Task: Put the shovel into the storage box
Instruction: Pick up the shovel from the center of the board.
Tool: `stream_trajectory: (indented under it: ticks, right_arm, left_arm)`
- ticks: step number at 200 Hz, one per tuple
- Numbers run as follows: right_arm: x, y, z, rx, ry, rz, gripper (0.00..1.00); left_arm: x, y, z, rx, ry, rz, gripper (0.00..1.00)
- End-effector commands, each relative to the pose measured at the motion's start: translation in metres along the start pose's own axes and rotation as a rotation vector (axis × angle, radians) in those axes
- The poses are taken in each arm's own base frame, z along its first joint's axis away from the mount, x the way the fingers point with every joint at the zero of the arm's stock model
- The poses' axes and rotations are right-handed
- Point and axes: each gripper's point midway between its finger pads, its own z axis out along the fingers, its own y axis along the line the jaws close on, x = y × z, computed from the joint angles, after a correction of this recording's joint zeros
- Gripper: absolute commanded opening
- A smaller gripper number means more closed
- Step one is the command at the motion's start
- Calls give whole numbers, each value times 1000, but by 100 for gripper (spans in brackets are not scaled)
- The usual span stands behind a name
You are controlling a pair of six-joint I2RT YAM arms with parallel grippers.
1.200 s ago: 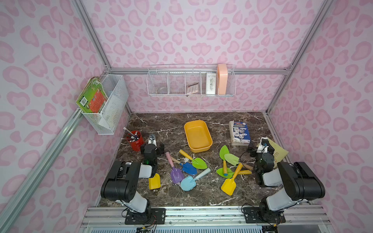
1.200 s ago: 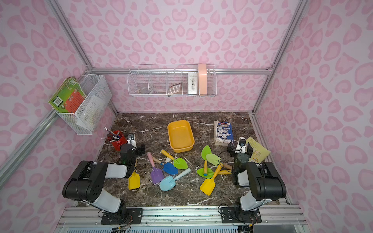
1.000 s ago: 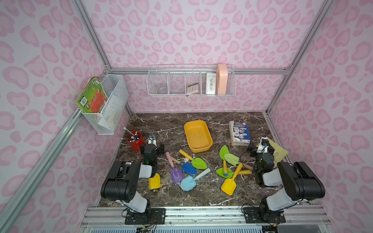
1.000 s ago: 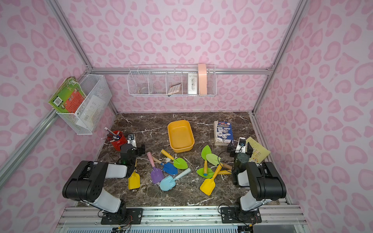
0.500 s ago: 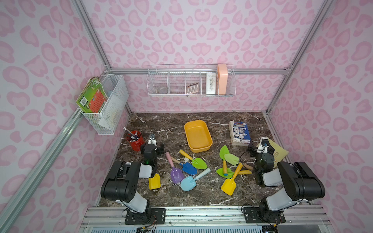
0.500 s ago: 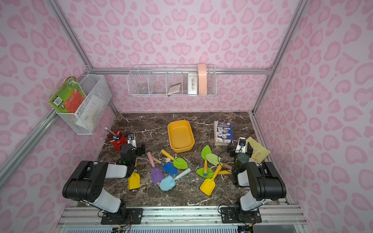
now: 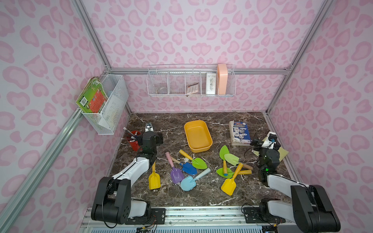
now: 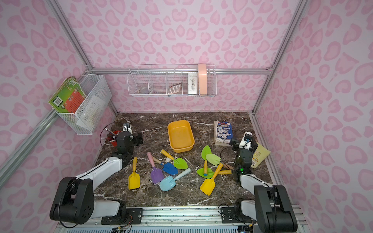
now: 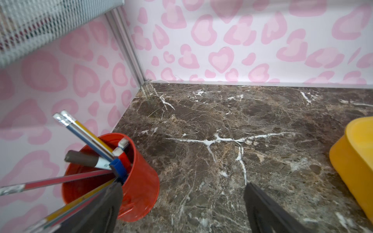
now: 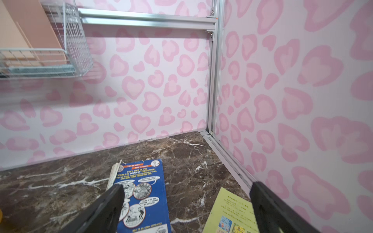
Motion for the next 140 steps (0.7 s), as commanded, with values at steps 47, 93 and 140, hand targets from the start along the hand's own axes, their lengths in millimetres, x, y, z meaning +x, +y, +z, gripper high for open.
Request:
stream_trajectory:
  ticks: [47,93,140]
  right_arm:
    - [-15,10,-17,-81,193,506,100]
    - [-22,50,-43,-410,259,617,100]
    - [-2,111,-61,-631,495,609,87]
  left_arm:
    - [11,-33,-57,249,333,-448,95]
    - [39,-56,-99,301,546,-447,81]
    - [99,-61,-135,194,707,-426,73]
